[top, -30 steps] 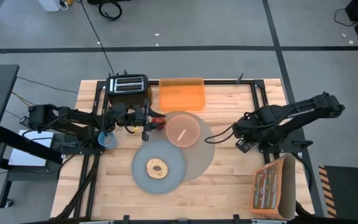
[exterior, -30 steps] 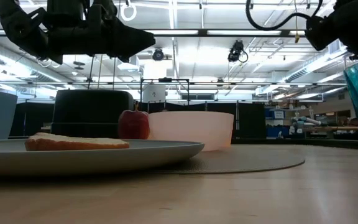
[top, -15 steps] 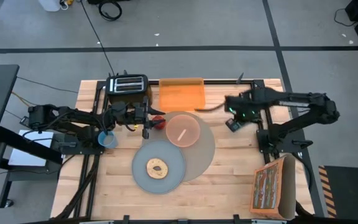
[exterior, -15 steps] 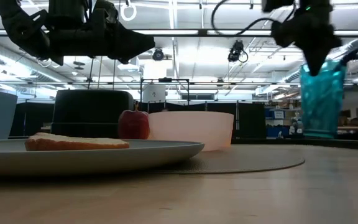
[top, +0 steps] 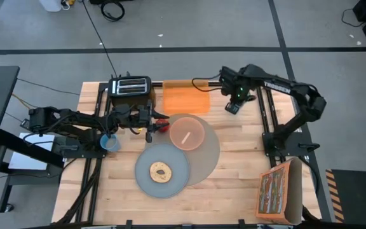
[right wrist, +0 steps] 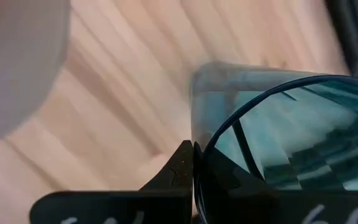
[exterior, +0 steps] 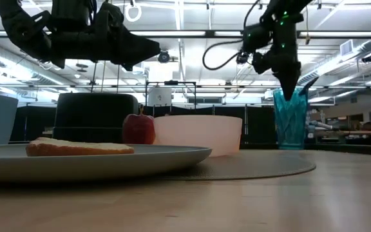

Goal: Arrange a breakfast setting
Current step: Move the dark blue cup to the top right of the table

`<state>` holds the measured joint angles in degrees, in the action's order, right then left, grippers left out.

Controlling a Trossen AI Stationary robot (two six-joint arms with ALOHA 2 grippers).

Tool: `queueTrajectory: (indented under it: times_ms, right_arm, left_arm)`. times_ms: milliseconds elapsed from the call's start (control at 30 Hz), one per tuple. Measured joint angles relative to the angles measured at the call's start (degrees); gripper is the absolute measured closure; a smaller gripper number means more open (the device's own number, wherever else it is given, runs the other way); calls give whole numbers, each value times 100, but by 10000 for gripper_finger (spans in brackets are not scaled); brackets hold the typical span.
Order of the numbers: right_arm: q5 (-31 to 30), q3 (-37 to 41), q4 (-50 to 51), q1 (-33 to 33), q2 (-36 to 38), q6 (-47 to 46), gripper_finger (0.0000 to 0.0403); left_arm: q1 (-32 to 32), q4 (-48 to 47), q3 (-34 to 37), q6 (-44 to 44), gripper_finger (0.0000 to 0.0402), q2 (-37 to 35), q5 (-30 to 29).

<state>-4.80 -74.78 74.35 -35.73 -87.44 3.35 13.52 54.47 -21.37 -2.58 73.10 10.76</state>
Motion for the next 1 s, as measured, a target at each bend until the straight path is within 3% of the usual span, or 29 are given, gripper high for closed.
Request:
queueTrajectory:
  times_ms: [167, 500, 833, 1000]
  right_arm:
    - [-202, -39, -156, -265, -239, 1361, 387]
    - [-138, -33, -398, -652, 8, 2465, 384]
    - [-168, 88, -561, -674, -132, 2725, 377]
    - [-173, 103, -578, -668, -146, 2490, 341]
  left_arm:
    - [0, 50, 0, 54, 260, 0, 0]
    - [0, 9, 0, 64, 260, 0, 0]
    - [0, 49, 0, 71, 260, 0, -2]
    - [5, 91, 0, 62, 260, 0, -2]
